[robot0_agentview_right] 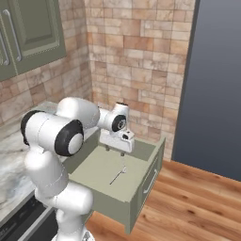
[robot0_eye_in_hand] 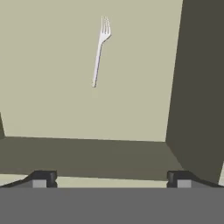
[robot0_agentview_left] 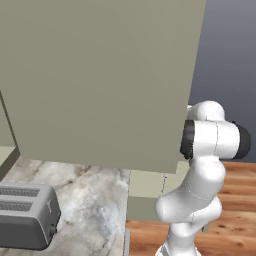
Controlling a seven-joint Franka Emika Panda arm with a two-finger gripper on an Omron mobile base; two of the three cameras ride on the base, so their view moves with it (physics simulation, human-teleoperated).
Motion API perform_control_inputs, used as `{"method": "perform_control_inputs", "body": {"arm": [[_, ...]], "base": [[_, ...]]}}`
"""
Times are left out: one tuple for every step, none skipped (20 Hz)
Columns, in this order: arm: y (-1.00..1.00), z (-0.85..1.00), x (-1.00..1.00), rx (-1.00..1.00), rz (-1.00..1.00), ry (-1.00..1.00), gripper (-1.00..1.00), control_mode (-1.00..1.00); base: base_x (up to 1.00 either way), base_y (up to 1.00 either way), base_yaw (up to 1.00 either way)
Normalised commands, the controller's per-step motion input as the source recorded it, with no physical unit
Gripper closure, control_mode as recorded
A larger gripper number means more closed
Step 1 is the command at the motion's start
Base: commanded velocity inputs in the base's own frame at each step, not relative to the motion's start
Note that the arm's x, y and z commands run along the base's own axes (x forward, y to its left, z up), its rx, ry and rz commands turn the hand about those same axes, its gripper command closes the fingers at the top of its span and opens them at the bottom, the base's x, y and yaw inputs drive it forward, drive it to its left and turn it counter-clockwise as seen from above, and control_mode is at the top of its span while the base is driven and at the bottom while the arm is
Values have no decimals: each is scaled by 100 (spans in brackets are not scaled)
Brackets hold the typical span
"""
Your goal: Organize the utensils by type. Pick up the wooden spoons from the counter and place them in the open cabinet. Then pick up the metallic utensils from the counter and place them in the open drawer.
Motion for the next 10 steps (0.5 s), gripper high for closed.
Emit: {"method": "perform_control_inputs", "body": {"arm": [[4,50,-32,-3,24,-24,-100,-100],[0,48,-26,0,26,-21,-100,-100],[0,47,-27,0,29,-21,-100,-100],[0,44,-27,0,32,-21,-100,-100],[1,45,-27,0,34,-22,-100,-100],[4,47,-28,0,33,-24,-100,-100],[8,49,-31,0,33,-26,-100,-100],[11,50,-34,0,32,-29,-100,-100],[12,48,-37,0,32,-30,-100,-100],[12,46,-41,0,32,-30,-100,-100]], "base": [[0,0,0],[0,0,0],[0,0,0],[0,0,0],[0,0,0],[0,0,0],[0,0,0],[0,0,0],[0,0,0],[0,0,0]]}}
